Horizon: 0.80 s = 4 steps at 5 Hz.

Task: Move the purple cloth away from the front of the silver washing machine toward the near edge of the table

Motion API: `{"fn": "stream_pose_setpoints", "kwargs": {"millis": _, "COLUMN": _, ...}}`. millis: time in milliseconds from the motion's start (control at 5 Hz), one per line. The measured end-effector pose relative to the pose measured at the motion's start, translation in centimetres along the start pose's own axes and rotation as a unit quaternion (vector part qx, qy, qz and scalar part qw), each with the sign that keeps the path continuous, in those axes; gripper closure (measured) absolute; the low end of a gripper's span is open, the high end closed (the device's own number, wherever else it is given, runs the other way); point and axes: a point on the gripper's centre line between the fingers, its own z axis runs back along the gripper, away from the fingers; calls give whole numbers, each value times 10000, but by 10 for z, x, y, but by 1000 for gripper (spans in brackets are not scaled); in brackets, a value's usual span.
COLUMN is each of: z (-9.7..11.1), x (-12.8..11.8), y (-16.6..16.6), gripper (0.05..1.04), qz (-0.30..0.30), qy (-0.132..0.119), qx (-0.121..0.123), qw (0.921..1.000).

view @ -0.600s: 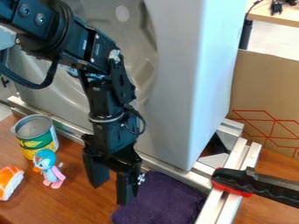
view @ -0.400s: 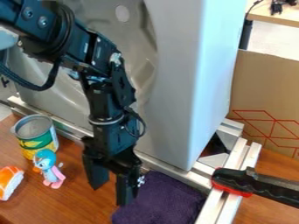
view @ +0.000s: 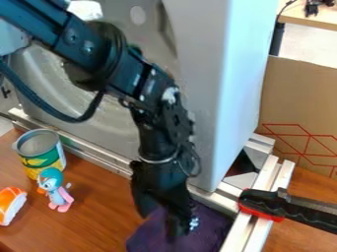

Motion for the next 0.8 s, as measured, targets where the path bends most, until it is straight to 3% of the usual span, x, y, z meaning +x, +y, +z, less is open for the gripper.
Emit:
{"fn": "stream_pose_setpoints", "kwargs": {"millis": 400, "z": -14, "x": 7, "y": 7, "gripper": 83, "qz": 528, "qy": -756, "qx": 471, "qw": 9946}}
{"fn": "stream_pose_setpoints", "kwargs": {"millis": 600, "z": -17, "x": 15, "y": 7, "gripper": 83, "qz": 413, "qy": -1237, "qx": 423, "qw": 9906}}
{"fn": "stream_pose_setpoints", "kwargs": {"millis": 800, "z": -28, "x": 15, "y": 7, "gripper": 83, "qz": 428, "qy": -1211, "qx": 358, "qw": 9911}}
